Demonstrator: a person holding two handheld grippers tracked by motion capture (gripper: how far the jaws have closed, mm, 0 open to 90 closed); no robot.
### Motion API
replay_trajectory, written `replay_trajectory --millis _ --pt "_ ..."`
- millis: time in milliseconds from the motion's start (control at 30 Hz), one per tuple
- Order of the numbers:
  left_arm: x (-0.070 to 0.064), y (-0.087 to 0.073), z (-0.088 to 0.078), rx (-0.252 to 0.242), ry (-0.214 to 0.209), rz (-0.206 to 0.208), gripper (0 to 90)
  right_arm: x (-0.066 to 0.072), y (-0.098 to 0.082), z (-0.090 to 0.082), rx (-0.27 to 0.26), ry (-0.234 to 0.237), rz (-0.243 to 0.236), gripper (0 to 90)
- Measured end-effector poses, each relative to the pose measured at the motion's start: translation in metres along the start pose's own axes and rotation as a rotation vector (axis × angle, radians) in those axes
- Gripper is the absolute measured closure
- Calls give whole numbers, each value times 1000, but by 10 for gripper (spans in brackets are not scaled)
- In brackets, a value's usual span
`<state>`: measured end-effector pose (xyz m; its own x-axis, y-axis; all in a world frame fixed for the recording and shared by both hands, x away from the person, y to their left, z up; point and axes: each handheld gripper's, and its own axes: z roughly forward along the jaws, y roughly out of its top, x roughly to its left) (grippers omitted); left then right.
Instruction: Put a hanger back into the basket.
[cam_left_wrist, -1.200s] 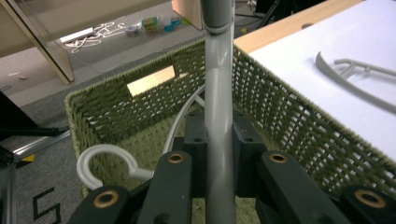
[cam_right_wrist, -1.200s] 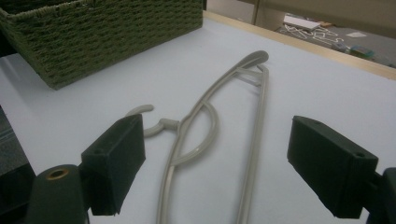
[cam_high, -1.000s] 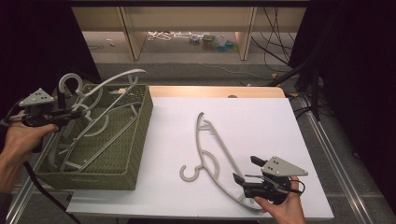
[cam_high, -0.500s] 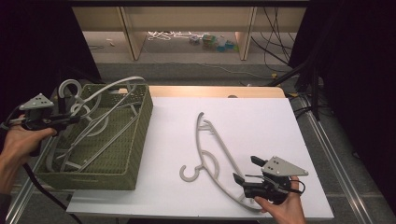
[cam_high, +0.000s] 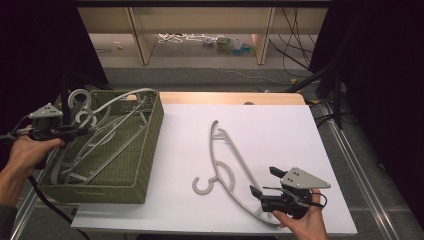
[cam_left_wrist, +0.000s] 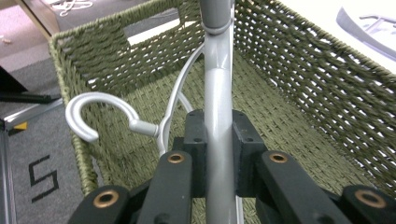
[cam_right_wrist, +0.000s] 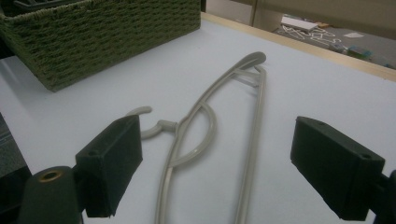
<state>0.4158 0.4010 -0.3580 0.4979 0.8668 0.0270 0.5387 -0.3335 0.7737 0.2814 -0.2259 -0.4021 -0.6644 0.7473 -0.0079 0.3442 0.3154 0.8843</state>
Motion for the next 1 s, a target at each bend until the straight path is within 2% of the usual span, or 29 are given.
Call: replay_trajectory --millis 67,100,133,167,300,367,400,500,667,800,900,1000 --pt "2 -2 2 11 -3 -16 794 0 0 0 -3 -4 2 169" --pt "2 -2 3 13 3 -16 794 1 0 0 3 9 17 169" --pt "3 -3 4 17 3 -20 794 0 0 1 -26 -1 8 167" --pt "3 -3 5 23 3 -28 794 0 0 1 -30 -2 7 164" --pt "3 -6 9 54 -3 -39 794 0 0 0 -19 -2 4 163" --pt "7 -6 8 105 -14 11 794 0 0 1 -29 3 5 163" --pt "6 -7 10 105 -22 1 793 -1 0 1 -24 -3 0 163" --pt "6 -8 12 131 -34 15 793 0 0 0 -16 -1 3 164" --pt "5 -11 20 145 -44 4 792 0 0 0 -16 0 2 164" --pt "3 -14 28 153 -58 -16 791 -1 0 1 -30 2 -2 164" --pt "3 -15 32 159 -58 -32 790 0 0 0 -9 -3 0 164" --pt "5 -17 37 165 -52 -75 784 0 0 0 -8 1 0 164"
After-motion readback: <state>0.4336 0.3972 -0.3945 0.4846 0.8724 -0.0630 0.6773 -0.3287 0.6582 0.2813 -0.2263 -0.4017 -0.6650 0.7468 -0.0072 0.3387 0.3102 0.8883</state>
